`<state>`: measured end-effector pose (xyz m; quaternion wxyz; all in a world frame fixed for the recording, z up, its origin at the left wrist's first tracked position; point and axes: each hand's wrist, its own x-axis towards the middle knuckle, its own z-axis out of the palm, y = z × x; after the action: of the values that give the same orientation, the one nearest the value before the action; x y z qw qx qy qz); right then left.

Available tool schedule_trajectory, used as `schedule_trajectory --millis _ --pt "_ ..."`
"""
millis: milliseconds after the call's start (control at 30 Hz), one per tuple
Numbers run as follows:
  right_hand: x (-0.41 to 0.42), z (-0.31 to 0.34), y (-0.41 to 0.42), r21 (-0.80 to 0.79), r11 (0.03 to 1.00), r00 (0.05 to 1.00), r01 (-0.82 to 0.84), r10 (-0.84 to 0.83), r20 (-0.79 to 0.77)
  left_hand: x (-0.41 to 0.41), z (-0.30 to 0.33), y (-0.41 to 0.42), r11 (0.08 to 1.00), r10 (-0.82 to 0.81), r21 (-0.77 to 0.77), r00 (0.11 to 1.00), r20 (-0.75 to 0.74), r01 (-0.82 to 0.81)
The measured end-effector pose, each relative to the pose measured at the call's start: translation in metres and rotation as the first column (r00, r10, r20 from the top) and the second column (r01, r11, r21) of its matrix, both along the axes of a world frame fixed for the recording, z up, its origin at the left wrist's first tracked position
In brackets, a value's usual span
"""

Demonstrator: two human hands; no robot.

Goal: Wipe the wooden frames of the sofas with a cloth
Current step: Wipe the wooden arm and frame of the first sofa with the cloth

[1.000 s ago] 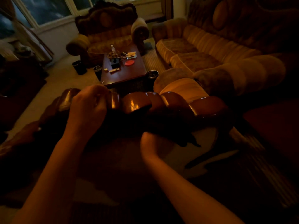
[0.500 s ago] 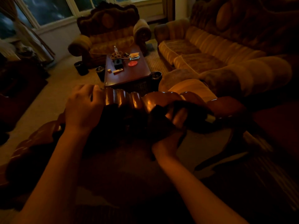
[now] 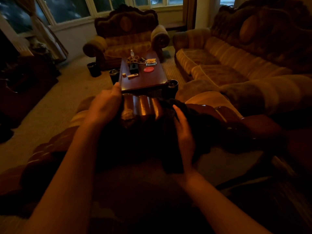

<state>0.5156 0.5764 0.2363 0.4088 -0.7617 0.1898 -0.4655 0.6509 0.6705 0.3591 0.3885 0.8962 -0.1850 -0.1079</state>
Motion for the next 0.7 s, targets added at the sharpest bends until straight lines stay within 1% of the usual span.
schedule_trajectory --millis 33,67,100,133,167,200,233,267,300,333,367,400,433,467,500,533,567,600,633,667,700 --pt "0.001 0.001 0.008 0.003 1.000 1.000 -0.007 0.007 0.009 -0.004 0.000 0.000 1.000 -0.007 -0.010 1.000 -0.017 0.007" --pt "0.003 0.010 0.021 0.021 0.998 0.999 -0.054 0.054 0.009 -0.003 -0.001 -0.001 0.999 -0.020 -0.038 0.999 -0.026 0.019" --pt "0.008 0.017 0.038 -0.029 0.996 0.995 -0.079 0.077 -0.063 -0.002 0.000 0.000 0.998 -0.032 -0.047 0.999 -0.028 0.031" --pt "0.016 0.025 0.057 -0.143 0.986 0.991 -0.082 0.065 -0.119 0.001 0.000 0.001 0.998 -0.045 -0.037 0.999 -0.019 0.044" --pt "0.025 0.027 0.075 -0.269 0.962 0.996 -0.046 0.025 -0.082 0.004 0.000 0.004 0.998 -0.067 -0.019 0.998 -0.020 0.067" --pt "0.035 0.022 0.084 -0.380 0.923 0.998 -0.062 0.060 -0.016 0.009 -0.001 0.008 0.993 -0.118 -0.023 0.993 -0.024 0.117" --pt "0.044 0.022 0.083 -0.409 0.909 0.995 -0.079 0.098 0.026 0.013 0.000 0.011 0.980 -0.198 -0.039 0.979 -0.043 0.196" --pt "0.053 0.021 0.072 -0.438 0.897 0.996 -0.067 0.089 0.030 0.017 0.000 0.014 0.955 -0.294 -0.062 0.954 -0.065 0.290" --pt "0.058 0.021 0.065 -0.466 0.885 0.999 -0.006 0.027 0.039 0.020 0.001 0.018 0.930 -0.366 -0.073 0.926 -0.094 0.360" --pt "0.059 0.024 0.058 -0.459 0.888 0.999 0.037 -0.015 0.052 0.025 0.001 0.022 0.908 -0.417 -0.092 0.901 -0.117 0.408" --pt "0.059 0.025 0.053 -0.412 0.908 0.996 0.081 -0.053 0.078 0.030 0.001 0.025 0.895 -0.443 -0.118 0.885 -0.145 0.429" --pt "0.058 0.031 0.049 -0.320 0.933 0.982 0.162 -0.122 0.142 0.035 0.001 0.029 0.884 -0.465 -0.129 0.872 -0.152 0.449" --pt "0.058 0.035 0.042 -0.190 0.940 0.949 0.282 -0.245 0.198 0.038 0.001 0.034 0.872 -0.488 -0.115 0.862 -0.135 0.476" --pt "0.058 0.039 0.040 -0.024 0.916 0.895 0.399 -0.384 0.226 0.040 0.002 0.041 0.855 -0.519 -0.073 0.851 -0.081 0.514" --pt "0.059 0.042 0.036 0.153 0.856 0.824 0.495 -0.518 0.231 0.042 0.003 0.050 0.835 -0.550 -0.016 0.835 -0.013 0.550" --pt "0.059 0.035 0.032 0.273 0.780 0.758 0.564 -0.619 0.203 0.045 0.001 0.060 0.822 -0.570 0.034 0.820 0.055 0.569" --pt "0.061 0.025 0.032 0.333 0.715 0.710 0.614 -0.686 0.163 0.049 -0.001 0.071 0.816 -0.577 0.082 0.813 0.075 0.572" --pt "0.066 0.011 0.039 0.388 0.668 0.690 0.635 -0.716 0.103 0.054 -0.005 0.082 0.817 -0.574 0.128 0.814 0.087 0.562" --pt "0.075 -0.003 0.056 0.433 0.641 0.700 0.634 -0.713 0.032 0.060 -0.012 0.091 0.822 -0.563 0.174 0.820 0.102 0.543" --pt "0.087 -0.014 0.081 0.432 0.652 0.718 0.624 -0.696 0.012 0.066 -0.020 0.100 0.825 -0.551 0.221 0.827 0.110 0.521" --pt "0.101 -0.024 0.107 0.389 0.680 0.716 0.622 -0.694 0.068 0.070 -0.032 0.106 0.816 -0.553 0.273 0.826 0.109 0.510"
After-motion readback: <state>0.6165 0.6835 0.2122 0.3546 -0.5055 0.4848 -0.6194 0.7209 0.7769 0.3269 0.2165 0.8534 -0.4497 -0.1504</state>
